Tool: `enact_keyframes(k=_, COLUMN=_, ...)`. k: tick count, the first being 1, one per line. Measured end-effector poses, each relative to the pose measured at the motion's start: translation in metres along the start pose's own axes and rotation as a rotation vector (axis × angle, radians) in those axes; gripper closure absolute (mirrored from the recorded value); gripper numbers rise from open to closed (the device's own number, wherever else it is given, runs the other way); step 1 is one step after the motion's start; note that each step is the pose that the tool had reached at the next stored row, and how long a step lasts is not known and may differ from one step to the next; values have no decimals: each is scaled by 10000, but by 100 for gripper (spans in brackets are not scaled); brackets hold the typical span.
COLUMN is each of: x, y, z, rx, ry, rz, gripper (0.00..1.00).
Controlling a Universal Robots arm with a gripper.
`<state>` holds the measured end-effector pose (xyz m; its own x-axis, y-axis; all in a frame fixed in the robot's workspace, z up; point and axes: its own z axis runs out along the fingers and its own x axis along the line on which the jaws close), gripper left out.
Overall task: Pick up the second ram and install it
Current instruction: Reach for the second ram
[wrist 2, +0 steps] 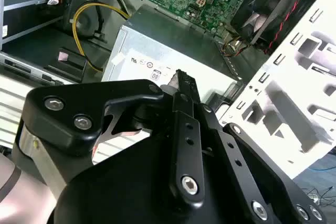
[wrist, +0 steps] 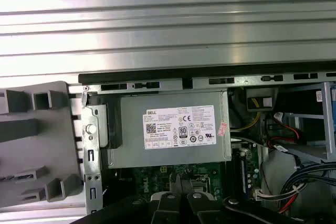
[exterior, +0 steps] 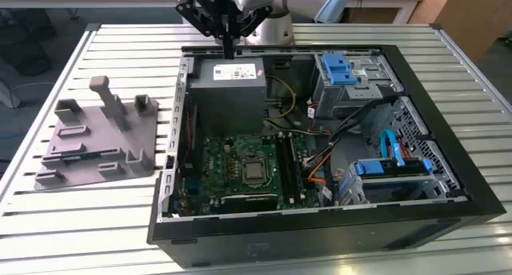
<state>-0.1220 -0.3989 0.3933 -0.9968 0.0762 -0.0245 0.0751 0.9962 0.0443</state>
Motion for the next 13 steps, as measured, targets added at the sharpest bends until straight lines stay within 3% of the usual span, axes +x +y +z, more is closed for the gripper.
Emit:
enact_keyframes(k=8, x=28, y=-2, z=-2, rx=1, ry=1, rz=1, gripper=90)
enact_keyframes(k=13, x=217, y=-16, z=-6, rx=-1, ry=-8, rz=-1, gripper=90)
